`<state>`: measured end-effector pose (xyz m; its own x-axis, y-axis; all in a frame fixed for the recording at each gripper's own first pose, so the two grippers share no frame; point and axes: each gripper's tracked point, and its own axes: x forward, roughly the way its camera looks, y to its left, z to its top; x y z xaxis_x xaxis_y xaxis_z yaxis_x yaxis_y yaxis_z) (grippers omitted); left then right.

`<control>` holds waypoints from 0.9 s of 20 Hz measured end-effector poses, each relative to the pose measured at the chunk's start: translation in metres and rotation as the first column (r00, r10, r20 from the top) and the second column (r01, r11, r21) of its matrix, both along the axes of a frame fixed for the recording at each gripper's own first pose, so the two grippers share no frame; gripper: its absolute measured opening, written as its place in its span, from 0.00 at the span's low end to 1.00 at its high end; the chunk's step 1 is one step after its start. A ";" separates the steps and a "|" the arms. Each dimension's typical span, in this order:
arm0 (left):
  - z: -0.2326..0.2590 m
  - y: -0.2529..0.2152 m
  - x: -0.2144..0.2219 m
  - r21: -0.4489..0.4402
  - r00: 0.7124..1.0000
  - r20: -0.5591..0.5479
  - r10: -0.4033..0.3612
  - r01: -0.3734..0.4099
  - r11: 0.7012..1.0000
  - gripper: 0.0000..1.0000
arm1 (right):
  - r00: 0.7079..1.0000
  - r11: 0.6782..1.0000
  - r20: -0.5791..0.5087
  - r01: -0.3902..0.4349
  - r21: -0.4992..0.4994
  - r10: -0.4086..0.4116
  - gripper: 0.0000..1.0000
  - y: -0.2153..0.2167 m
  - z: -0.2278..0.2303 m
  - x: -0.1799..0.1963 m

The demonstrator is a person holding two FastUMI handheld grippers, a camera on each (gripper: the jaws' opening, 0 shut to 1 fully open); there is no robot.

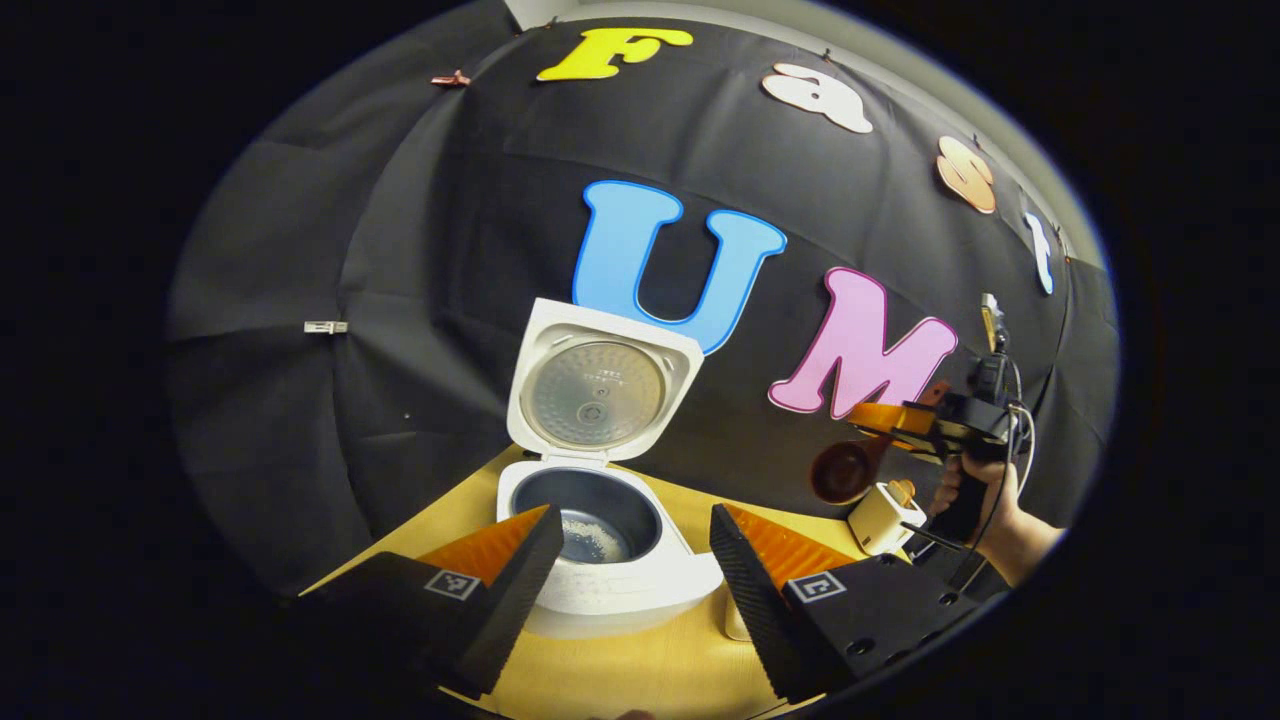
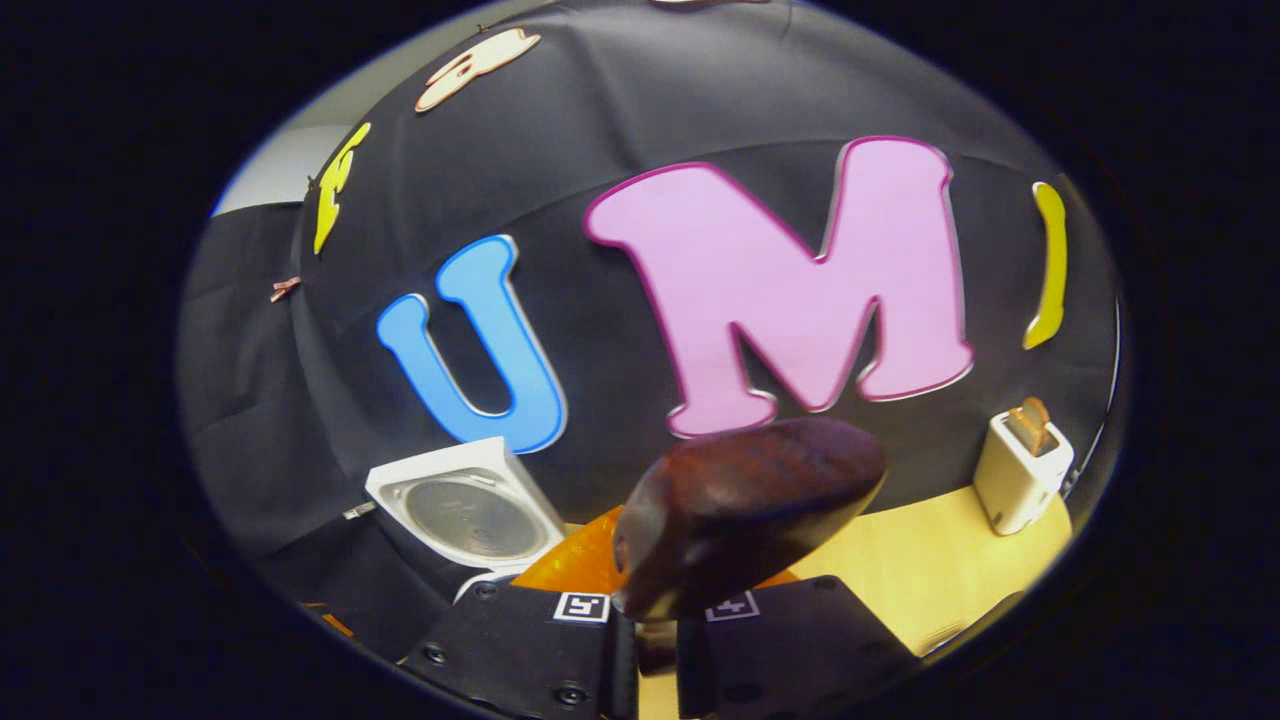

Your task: Close the left gripper, press the button to open the rice cooker; take a wooden spoon from the chopstick holder with the right hand, scoop a spoonful of rice and pour it into the rice cooker, then put the wooden spoon back into the chopstick holder.

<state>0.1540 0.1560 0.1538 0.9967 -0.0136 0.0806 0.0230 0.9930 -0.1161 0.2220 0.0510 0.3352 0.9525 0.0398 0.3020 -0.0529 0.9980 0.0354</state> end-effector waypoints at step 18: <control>-0.035 -0.103 0.046 0.018 0.994 -0.106 -0.040 0.042 0.999 0.95 | 0.929 0.918 -0.201 0.348 0.190 -0.310 0.07 -0.284 -0.146 -0.068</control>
